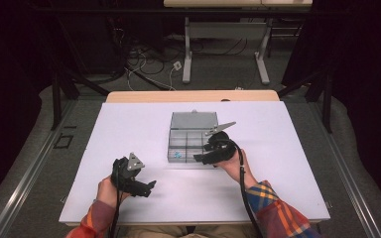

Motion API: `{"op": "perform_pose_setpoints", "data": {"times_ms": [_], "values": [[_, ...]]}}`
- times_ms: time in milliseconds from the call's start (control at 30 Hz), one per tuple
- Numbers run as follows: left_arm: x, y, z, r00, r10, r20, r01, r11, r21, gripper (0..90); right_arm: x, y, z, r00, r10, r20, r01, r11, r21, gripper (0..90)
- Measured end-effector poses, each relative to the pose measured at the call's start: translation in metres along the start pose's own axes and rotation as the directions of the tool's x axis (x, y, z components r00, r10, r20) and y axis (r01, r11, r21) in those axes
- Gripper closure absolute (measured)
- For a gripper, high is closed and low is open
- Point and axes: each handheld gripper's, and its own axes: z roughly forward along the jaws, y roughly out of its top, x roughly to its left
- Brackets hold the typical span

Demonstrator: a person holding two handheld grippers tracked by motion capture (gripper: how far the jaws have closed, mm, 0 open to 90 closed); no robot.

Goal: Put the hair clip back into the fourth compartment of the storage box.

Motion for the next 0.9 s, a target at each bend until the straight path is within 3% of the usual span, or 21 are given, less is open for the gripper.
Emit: {"op": "perform_pose_setpoints", "data": {"times_ms": [200, 233, 433, 467, 500, 767, 800, 900], "values": [[0.0, 0.001, 0.001, 1.0, 0.01, 0.001, -0.01, 1.0, -0.003, 0.5, -0.01, -0.008, -0.01, 0.9998, 0.02, -0.001, -0.02, 1.0, -0.015, 32.1], [0.001, 0.002, 0.0, 0.9998, 0.014, 0.012, -0.014, 0.9998, 0.016, 0.5, -0.011, -0.009, -0.011, 0.9997, 0.025, -0.005, -0.025, 0.999, -0.026, 31.2], [0.001, 0.002, 0.002, 0.9999, 0.012, 0.007, -0.012, 0.9999, -0.001, 0.5, -0.018, -0.013, -0.022, 0.9991, 0.041, -0.008, -0.042, 0.999, -0.032, 26.2], [0.001, 0.002, 0.003, 0.9999, 0.012, 0.007, -0.012, 0.9999, -0.001, 0.5, -0.019, -0.015, -0.021, 0.9991, 0.041, -0.012, -0.041, 0.998, -0.054, 25.4], [0.001, 0.002, 0.003, 0.9999, 0.013, 0.008, -0.013, 0.9999, 0.0, 0.5, -0.02, -0.015, -0.024, 0.9991, 0.043, -0.009, -0.043, 0.999, -0.033, 24.5], [0.001, 0.001, 0.002, 0.9999, 0.013, 0.009, -0.013, 0.9999, -0.002, 0.5, -0.03, -0.022, -0.031, 0.9987, 0.05, -0.011, -0.05, 0.997, -0.065, 19.9], [0.001, 0.002, 0.001, 0.9998, 0.015, 0.012, -0.015, 0.9999, 0.002, 0.5, -0.031, -0.023, -0.033, 0.9986, 0.053, -0.005, -0.053, 0.998, -0.045, 19.3], [0.001, 0.002, 0.001, 0.9998, 0.016, 0.014, -0.016, 0.9998, 0.008, 0.5, -0.034, -0.026, -0.035, 0.9988, 0.05, 0.002, -0.05, 0.997, -0.054, 17.6]]}}
